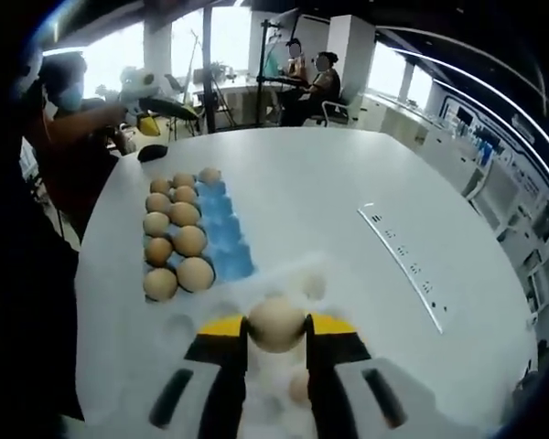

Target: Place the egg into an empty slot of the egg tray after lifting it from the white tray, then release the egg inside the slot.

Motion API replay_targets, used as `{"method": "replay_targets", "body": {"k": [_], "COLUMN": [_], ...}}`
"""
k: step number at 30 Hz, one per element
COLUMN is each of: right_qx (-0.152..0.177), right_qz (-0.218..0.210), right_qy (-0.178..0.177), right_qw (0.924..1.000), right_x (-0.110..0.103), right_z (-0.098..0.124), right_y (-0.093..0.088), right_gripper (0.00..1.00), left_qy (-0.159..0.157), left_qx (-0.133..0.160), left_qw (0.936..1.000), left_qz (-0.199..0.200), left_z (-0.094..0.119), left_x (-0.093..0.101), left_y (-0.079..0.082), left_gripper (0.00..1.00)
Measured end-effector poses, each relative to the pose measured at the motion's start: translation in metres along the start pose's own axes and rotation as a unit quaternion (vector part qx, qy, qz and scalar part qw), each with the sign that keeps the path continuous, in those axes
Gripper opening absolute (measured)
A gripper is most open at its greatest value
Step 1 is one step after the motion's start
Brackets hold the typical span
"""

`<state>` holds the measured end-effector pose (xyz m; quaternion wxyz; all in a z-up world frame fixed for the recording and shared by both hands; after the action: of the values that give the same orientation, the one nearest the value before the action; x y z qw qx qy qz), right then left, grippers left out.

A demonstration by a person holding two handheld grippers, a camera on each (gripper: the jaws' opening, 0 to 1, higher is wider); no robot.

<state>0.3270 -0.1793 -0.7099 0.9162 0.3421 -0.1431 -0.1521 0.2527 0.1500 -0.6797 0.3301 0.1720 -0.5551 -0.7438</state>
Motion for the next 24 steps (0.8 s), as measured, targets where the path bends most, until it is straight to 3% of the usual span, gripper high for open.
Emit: {"method": "replay_targets", "body": {"k": [24], "right_qx": [0.021], "right_qz": [0.018], "right_qy": [0.027], "right_qw": [0.9992], "right_x": [-0.017], "right_z": [-0.018], "right_y": [0.023], "right_gripper": [0.24], "left_qy": [0.0], "left_qx": [-0.005], "left_qw": [1.0], "left_qz": [-0.004], "left_z": [0.001], "left_x": [0.0], "left_y": [-0.001], "left_gripper": [0.57]}}
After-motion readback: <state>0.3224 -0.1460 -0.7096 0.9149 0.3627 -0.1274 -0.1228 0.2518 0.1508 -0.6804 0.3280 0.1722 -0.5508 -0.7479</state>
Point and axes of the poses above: the point that each gripper's makers call its tool centre point, and the gripper's own axes: z roughly backward along the fingers, x roughly to its right, y roughly out of its top, the point moved 2 cm from there along z, roughly backward along the fingers, and after that the axes turned 6 degrees about -y, right-handed, at the moved point
